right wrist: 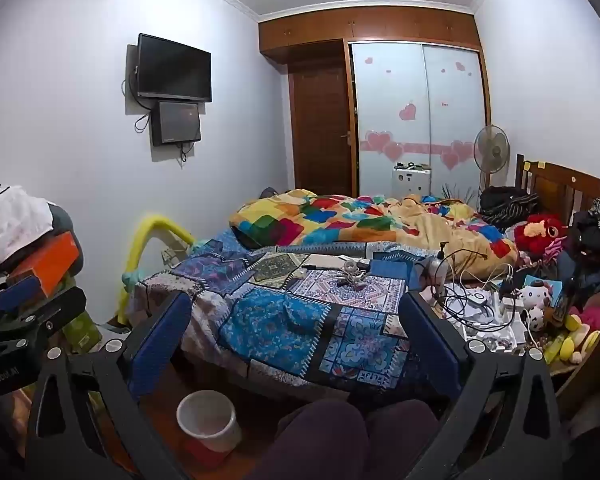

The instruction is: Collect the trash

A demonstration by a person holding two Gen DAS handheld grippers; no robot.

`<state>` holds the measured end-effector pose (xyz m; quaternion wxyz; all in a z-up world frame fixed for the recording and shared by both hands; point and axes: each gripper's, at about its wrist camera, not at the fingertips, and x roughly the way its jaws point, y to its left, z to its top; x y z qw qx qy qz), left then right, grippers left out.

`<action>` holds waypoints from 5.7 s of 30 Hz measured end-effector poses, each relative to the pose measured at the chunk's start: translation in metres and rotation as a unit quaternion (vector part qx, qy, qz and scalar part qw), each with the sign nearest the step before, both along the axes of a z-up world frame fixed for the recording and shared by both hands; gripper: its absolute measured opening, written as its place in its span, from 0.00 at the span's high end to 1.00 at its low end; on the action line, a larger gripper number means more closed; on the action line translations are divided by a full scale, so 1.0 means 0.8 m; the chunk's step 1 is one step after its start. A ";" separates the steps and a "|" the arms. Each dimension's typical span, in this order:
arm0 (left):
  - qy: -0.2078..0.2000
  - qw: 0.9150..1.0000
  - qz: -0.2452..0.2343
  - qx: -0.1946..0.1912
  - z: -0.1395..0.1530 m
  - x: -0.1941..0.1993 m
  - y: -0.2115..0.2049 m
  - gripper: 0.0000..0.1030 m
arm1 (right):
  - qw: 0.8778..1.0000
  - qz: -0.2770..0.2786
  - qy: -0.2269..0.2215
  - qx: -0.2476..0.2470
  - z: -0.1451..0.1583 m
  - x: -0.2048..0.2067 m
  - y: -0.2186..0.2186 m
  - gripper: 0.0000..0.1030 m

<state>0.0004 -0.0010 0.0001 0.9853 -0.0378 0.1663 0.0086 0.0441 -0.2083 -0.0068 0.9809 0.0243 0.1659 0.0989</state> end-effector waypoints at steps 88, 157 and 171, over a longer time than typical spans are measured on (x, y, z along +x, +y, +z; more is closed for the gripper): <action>0.010 1.000 0.003 -0.009 -0.010 0.006 -0.012 0.00 | 1.000 0.010 0.002 -0.010 0.005 -0.004 0.007 0.00; 0.312 0.946 -0.081 -0.039 -0.348 0.830 -0.091 0.55 | 0.940 0.085 0.325 0.055 -0.262 0.685 -0.097 0.72; 0.293 0.951 -0.098 -0.030 -0.315 0.799 -0.107 0.75 | 0.958 0.067 0.274 0.048 -0.222 0.670 -0.107 0.93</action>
